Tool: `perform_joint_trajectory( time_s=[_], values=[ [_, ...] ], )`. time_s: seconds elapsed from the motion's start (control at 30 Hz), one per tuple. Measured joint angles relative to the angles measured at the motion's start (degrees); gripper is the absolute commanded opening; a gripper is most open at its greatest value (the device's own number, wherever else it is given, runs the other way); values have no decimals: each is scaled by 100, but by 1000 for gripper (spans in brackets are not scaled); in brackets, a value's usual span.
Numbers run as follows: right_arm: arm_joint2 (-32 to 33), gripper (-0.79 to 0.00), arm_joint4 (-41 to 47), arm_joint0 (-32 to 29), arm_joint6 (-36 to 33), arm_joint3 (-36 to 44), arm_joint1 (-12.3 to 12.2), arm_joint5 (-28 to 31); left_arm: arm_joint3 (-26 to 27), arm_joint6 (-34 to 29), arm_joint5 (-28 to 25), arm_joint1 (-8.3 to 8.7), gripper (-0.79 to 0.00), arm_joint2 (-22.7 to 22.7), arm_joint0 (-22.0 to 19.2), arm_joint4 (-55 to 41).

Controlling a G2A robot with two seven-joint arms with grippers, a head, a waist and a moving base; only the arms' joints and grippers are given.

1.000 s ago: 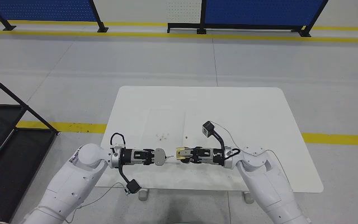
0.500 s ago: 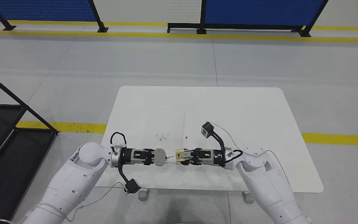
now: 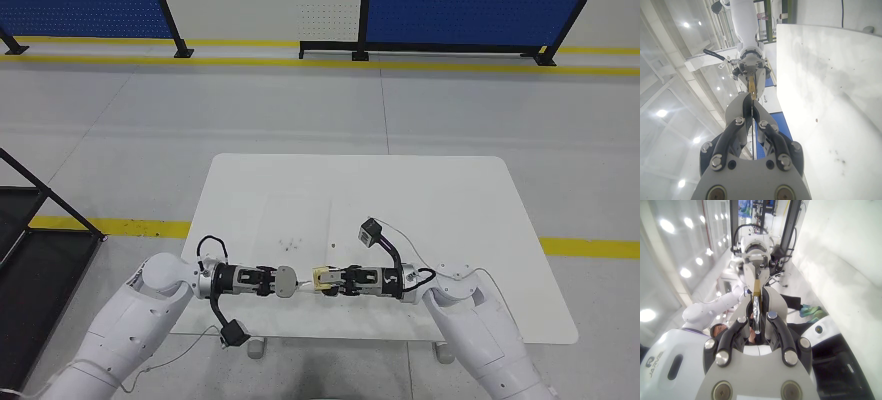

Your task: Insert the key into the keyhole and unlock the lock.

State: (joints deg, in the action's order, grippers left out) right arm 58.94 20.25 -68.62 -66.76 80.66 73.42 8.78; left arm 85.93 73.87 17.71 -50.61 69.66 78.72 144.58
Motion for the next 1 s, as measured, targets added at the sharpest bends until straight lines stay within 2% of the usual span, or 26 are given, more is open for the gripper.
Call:
perform_joint_trajectory(
  time_s=[1.0],
  values=[
    [-168,-785,122,70,85,-15,-85,45,53,-49,46,33,-785,-54,13,1]
  ],
)
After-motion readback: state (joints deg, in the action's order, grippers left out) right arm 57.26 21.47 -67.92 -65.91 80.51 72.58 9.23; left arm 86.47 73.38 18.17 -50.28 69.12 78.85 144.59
